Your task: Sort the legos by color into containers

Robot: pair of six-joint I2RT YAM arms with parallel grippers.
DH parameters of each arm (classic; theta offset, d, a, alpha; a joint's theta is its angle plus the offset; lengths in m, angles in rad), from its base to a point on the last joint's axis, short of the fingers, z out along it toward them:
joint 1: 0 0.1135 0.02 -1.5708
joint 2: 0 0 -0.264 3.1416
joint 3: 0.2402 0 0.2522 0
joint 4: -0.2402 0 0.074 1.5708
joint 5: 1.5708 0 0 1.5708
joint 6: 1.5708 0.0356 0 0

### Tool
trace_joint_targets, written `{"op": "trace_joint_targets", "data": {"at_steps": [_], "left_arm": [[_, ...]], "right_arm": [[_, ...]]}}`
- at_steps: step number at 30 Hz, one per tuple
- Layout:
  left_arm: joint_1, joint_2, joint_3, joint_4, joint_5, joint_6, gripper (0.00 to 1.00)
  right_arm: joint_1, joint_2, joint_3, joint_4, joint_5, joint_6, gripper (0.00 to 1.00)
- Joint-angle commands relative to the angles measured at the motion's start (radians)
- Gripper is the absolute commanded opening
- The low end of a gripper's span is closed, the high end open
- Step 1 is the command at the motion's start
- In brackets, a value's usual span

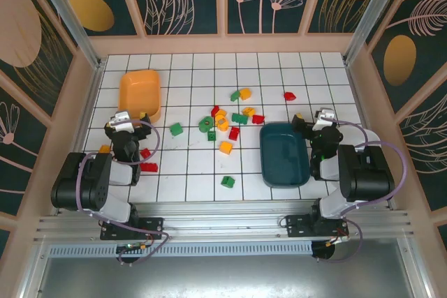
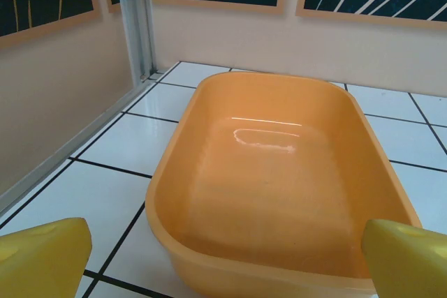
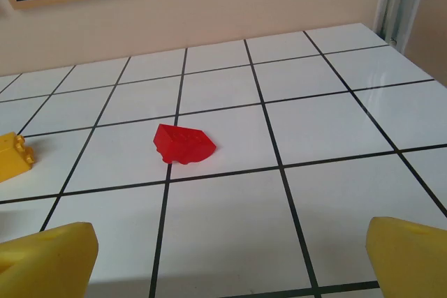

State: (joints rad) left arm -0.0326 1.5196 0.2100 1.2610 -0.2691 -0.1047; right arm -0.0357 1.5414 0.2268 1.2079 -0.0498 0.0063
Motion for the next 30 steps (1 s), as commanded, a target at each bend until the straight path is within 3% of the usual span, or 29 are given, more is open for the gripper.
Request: {"op": "trace_joint_targets", "data": {"at_steps": [1,30], "left_arm": [[0.005,-0.001,0.015,0.034,0.015,0.009,0.99],[0.005,0.000,0.015,0.034,0.014,0.010,0.99]], "right_arm": [[0.008,-0.001,0.011,0.030,0.024,0.001,0.99],[-0.004,-0.001,0.013,0.026,0.003,0.008,0.99]]}}
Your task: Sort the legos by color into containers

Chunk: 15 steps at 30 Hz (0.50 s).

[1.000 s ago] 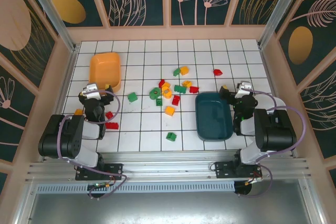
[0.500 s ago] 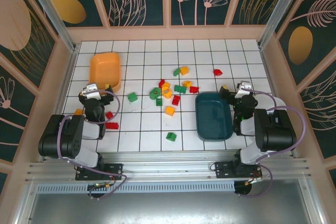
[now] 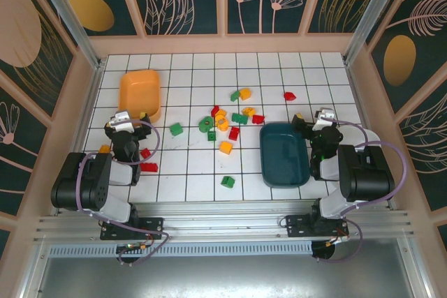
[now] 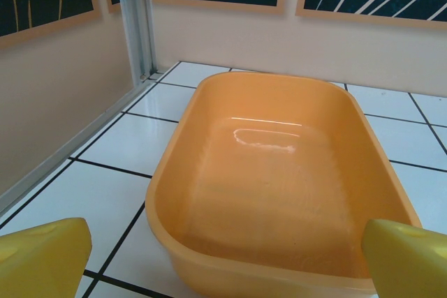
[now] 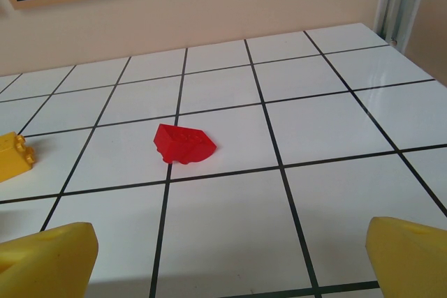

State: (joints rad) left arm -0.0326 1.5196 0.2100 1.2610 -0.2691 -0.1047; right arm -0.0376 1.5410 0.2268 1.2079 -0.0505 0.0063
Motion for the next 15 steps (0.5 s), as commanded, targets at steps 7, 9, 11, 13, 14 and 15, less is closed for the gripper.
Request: {"op": "trace_joint_targets", "data": {"at_steps": [7,9,11,13,14,15], "left_arm": [[0.003,-0.193,0.118,-0.284,0.023,0.017,0.99],[0.004,-0.307,0.173,-0.409,0.037,-0.016,0.99],[0.003,-0.415,0.235,-0.532,0.049,-0.087,0.99],[0.004,-0.506,0.288,-0.634,0.054,-0.193,0.99],[0.003,-0.545,0.322,-0.712,0.042,-0.287,0.99],[0.003,-0.580,0.353,-0.795,0.018,-0.387,0.99]], "right_arm": [[0.086,-0.136,0.107,-0.227,0.221,-0.022,0.99],[0.146,-0.252,0.191,-0.382,0.259,-0.050,0.99],[0.221,-0.374,0.330,-0.630,0.340,-0.025,0.99],[0.243,-0.424,0.500,-0.916,0.436,0.145,0.99],[0.222,-0.431,0.568,-1.044,0.412,0.223,0.99],[0.191,-0.428,0.613,-1.127,0.364,0.266,0.99]]}}
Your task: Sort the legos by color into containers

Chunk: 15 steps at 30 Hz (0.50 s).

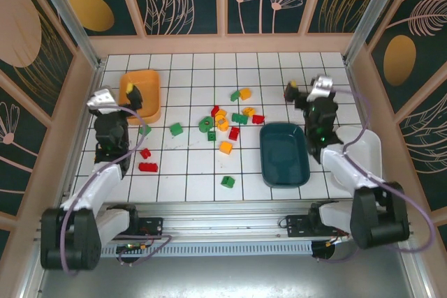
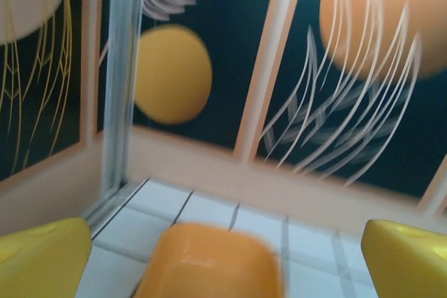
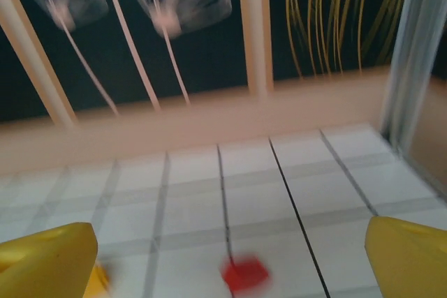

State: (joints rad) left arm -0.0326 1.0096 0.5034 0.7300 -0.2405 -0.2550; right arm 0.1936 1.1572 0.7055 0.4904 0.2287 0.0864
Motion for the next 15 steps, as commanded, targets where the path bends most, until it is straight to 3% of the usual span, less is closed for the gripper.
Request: {"op": "trace_joint_targets", "data": {"at_steps": [1,2,3,4,5,7,10,15], "left_arm": [[0.003,-0.104,0.104,-0.384,-0.049,-0.387,0.99],[0.003,-0.135,0.142,-0.507,-0.075,-0.523,0.99],[0.003,-0.159,0.157,-0.584,-0.075,-0.573,0.99],[0.003,-0.193,0.152,-0.636,-0.071,-0.593,0.99],[0.003,-0.228,0.130,-0.674,-0.090,-0.649,0.99],[0.004,-0.300,0.060,-0.679,-0.067,-0.711,0.99],[0.003,-0.373,-0.008,-0.636,0.124,-0.666,0.99],[0.003,-0.314,0.006,-0.710,0.298,-0.633,0.98]], "right_arm": [[-0.080,-0.039,0.152,-0.476,0.046,0.294,0.99],[-0.131,-0.032,0.145,-0.503,-0.049,0.377,0.99],[-0.175,-0.027,0.127,-0.501,-0.184,0.396,0.97],[-0.196,-0.019,0.118,-0.513,-0.274,0.410,0.80],[-0.187,-0.003,0.123,-0.570,-0.276,0.419,0.68],[-0.161,0.025,0.135,-0.676,-0.239,0.413,0.57],[-0.147,0.052,0.109,-0.785,-0.259,0.410,0.58],[-0.138,0.053,0.008,-0.842,-0.268,0.433,0.64]]}}
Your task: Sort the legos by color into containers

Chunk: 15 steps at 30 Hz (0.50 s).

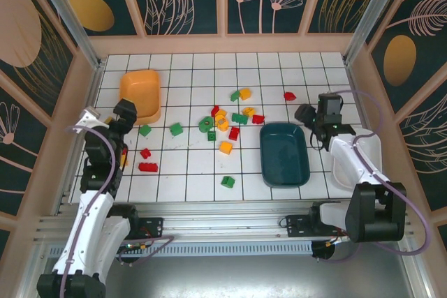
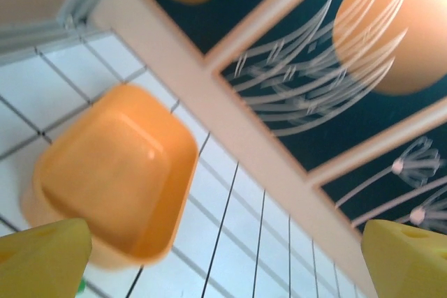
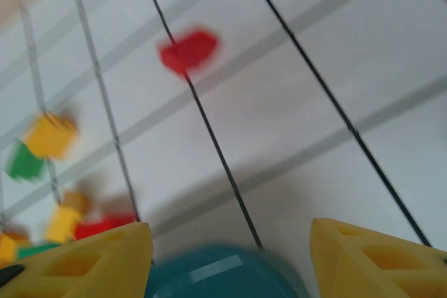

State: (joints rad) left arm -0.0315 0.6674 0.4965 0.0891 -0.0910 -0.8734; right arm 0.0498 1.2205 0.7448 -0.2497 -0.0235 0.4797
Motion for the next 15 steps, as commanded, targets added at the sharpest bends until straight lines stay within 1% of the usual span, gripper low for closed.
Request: {"op": "trace_joint_targets", "data": {"at_steps": [1,4,6,7,9,11,15], "left_arm": [[0.002,0.051,0.015,-0.068,0.182,-0.008,0.97],[0.002,0.113,0.019,-0.048,0.249,-0.007,0.94],[0.002,0.145,0.027,-0.038,0.270,-0.004,0.93],[0.002,0.156,0.032,-0.037,0.273,-0.007,0.93],[0.001,0.171,0.040,-0.035,0.272,-0.005,0.93],[0.002,0.178,0.049,-0.035,0.270,-0.003,0.93],[0.002,0.175,0.087,-0.081,0.245,0.036,0.94]], "right_arm": [[0.007,-0.009,-0.047,-0.103,-0.017,0.043,0.64],[0.023,0.006,-0.075,-0.105,-0.009,0.049,0.65],[0.031,0.015,-0.094,-0.106,0.005,0.058,0.65],[0.032,0.017,-0.108,-0.097,-0.003,0.065,0.63],[0.044,0.023,-0.120,-0.082,-0.024,0.064,0.55],[0.067,0.023,-0.119,-0.088,-0.013,0.053,0.45],[0.104,-0.004,-0.114,-0.134,0.077,0.045,0.33]]}}
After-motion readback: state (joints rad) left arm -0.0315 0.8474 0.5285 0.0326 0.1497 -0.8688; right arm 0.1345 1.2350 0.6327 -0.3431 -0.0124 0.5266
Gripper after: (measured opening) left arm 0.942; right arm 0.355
